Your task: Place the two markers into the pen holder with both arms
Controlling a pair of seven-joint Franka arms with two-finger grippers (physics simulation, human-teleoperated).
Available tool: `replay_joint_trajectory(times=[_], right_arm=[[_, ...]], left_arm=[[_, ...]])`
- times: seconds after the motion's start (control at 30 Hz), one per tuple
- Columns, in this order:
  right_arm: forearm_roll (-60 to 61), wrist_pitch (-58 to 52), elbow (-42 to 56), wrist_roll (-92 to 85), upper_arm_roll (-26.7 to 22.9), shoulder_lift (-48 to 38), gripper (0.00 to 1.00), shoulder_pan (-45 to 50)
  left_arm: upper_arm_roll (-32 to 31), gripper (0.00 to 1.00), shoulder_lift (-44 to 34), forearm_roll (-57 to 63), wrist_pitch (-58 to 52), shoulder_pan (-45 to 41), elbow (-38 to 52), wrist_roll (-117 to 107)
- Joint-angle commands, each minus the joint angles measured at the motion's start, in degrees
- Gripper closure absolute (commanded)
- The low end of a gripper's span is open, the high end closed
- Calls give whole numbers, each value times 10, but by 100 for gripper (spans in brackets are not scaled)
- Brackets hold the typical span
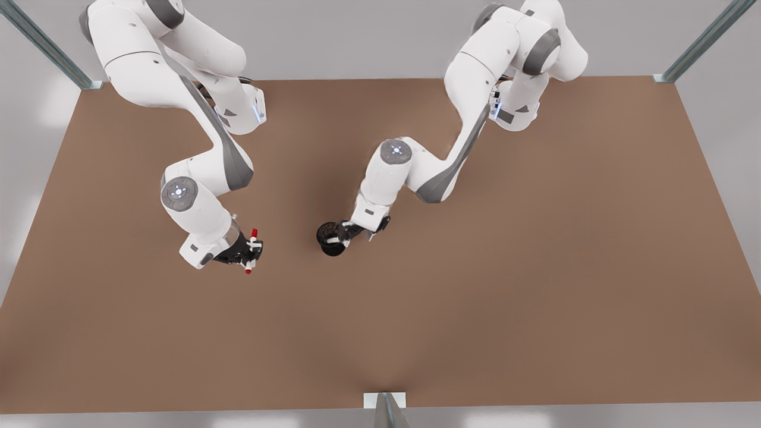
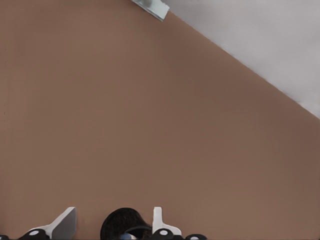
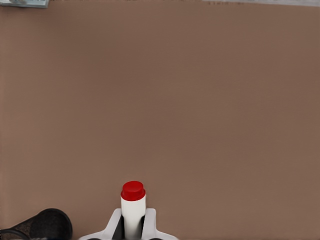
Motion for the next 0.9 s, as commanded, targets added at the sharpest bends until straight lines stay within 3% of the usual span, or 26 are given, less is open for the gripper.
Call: replay_joint_trajectory(times=[0.0,0.13,0.2,0.27,0.3,0.4,0.87], right_arm=[[-5,31,2,10,0,0,73,9],[-39,124,28,11,0,6,73,60],[-40,144,26,38,0,9,73,85],[-41,178,14,59,-1,9,73,102],[-41,207,-3,66,-1,8,73,105],[-73,349,-82,93,-1,8,72,101],[-179,668,-222,95,10,-24,72,100]], left_arm=[[1,0,-18,-63,-141,57,2,178],[12,0,-106,-13,-471,249,27,575],[-11,0,-183,33,-565,313,48,611],[-51,0,-272,60,-563,370,-17,632],[-54,0,-278,69,-565,372,-20,632],[-60,0,-248,82,-567,368,-14,628],[-58,0,-224,79,-565,372,-15,628]])
